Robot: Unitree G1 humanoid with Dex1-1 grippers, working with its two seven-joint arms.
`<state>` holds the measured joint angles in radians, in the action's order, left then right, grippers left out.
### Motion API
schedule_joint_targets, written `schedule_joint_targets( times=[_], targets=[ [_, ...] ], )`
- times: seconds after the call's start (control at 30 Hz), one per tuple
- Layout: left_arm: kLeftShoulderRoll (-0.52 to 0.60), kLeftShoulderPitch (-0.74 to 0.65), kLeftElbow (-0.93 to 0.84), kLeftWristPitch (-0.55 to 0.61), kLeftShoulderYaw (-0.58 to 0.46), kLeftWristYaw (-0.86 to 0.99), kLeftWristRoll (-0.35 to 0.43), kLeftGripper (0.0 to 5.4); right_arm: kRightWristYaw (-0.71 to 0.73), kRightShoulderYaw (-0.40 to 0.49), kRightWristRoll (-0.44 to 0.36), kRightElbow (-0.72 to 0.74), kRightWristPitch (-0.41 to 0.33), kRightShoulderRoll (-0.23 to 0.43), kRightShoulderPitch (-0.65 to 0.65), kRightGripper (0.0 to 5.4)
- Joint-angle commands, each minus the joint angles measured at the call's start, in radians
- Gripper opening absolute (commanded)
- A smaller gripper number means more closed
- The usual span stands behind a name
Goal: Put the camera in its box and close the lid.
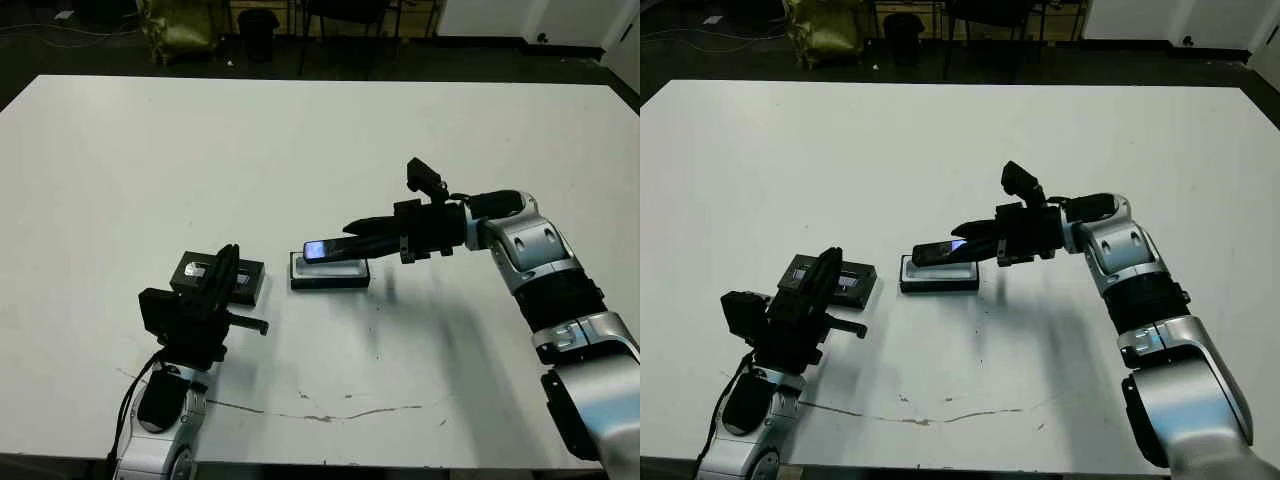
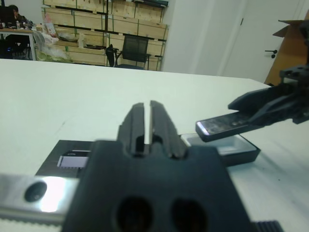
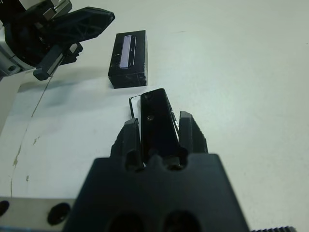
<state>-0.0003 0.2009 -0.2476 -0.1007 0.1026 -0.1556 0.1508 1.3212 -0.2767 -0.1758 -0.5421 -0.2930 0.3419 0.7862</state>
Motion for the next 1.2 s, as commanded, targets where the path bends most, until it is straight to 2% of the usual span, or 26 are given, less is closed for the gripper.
schedule_joint_targets(
  times=[0.03, 0.33, 0.6, 0.83, 0.93, 1.2],
  targets=[
    [0.001, 0.01, 0.014, 0.011, -0.002, 0.0, -0.001, 0.0, 0.004, -0.011, 0.02, -0.011, 0.012, 0.0, 0.004, 0.43],
    [-0.002, 0.01, 0.024, 0.003, -0.003, 0.003, -0.003, 0.0, 0.005, -0.028, 0.043, -0.017, 0.036, -0.006, 0.006, 0.43],
    [-0.004, 0.013, 0.024, -0.001, 0.0, 0.004, -0.004, 0.0, 0.005, -0.047, 0.06, -0.012, 0.024, -0.008, 0.004, 0.43],
    [-0.004, 0.012, 0.028, 0.0, -0.002, 0.001, 0.002, 0.0, 0.018, -0.062, 0.061, -0.055, 0.006, -0.032, 0.015, 0.43],
    [-0.003, 0.01, 0.034, -0.004, -0.002, 0.005, -0.004, 0.0, 0.026, -0.052, 0.052, -0.102, 0.036, -0.054, 0.011, 0.43],
    [-0.003, 0.015, 0.014, 0.024, 0.003, 0.013, -0.006, 0.0, 0.013, -0.069, 0.083, -0.177, 0.059, -0.093, 0.021, 0.43]
  ],
)
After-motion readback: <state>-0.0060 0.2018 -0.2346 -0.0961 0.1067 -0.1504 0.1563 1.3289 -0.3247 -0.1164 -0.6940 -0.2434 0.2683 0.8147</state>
